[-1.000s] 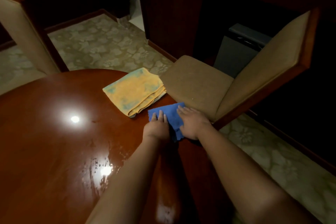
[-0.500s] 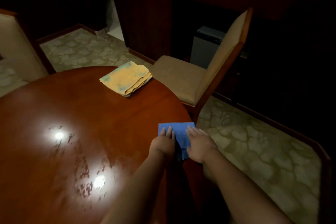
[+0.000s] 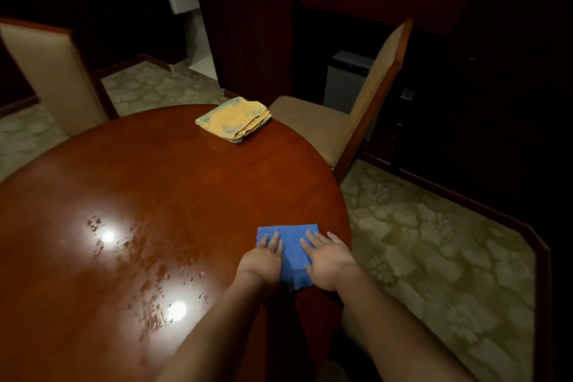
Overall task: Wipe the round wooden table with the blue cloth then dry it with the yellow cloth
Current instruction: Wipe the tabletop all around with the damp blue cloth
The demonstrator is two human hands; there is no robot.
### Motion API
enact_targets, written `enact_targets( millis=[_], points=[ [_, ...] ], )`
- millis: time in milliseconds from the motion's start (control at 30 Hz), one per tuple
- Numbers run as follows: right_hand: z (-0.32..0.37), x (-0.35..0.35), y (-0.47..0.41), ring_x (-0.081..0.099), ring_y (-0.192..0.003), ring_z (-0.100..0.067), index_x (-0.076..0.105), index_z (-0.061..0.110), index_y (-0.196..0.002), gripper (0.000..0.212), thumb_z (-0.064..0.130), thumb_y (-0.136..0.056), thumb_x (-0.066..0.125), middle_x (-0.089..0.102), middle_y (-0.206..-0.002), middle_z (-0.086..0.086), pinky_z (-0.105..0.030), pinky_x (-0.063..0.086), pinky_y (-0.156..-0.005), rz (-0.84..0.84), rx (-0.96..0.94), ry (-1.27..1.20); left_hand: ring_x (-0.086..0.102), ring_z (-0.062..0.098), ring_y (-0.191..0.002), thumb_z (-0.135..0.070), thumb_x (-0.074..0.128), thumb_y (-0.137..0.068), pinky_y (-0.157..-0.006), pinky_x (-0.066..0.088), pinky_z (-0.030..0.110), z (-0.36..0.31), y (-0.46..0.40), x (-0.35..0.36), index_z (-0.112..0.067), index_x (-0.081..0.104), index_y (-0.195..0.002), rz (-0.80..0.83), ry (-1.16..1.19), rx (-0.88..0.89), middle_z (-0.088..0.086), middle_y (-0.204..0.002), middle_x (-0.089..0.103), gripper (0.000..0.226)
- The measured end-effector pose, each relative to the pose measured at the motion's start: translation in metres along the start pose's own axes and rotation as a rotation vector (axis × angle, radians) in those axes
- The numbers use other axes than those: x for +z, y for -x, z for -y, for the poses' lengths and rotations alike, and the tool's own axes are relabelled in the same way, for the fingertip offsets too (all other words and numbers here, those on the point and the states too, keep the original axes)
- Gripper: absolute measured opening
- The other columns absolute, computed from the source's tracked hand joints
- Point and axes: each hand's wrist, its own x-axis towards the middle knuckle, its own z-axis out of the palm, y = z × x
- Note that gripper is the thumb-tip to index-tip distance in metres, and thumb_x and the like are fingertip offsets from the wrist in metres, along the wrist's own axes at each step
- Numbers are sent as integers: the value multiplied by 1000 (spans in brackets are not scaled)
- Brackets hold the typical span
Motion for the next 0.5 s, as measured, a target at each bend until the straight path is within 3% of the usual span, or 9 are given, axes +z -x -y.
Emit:
enact_targets(
  millis=[500],
  points=[
    [35, -55, -99, 2, -148, -18, 0, 21, -155, 58, 27, -104, 28, -7, -162, -2, -40, 0, -119, 60, -174, 197, -3, 30, -147, -21, 32, -103, -116, 24, 38, 82, -24, -12, -3, -6, -151, 75, 171, -198, 12, -158, -16, 64]
  ],
)
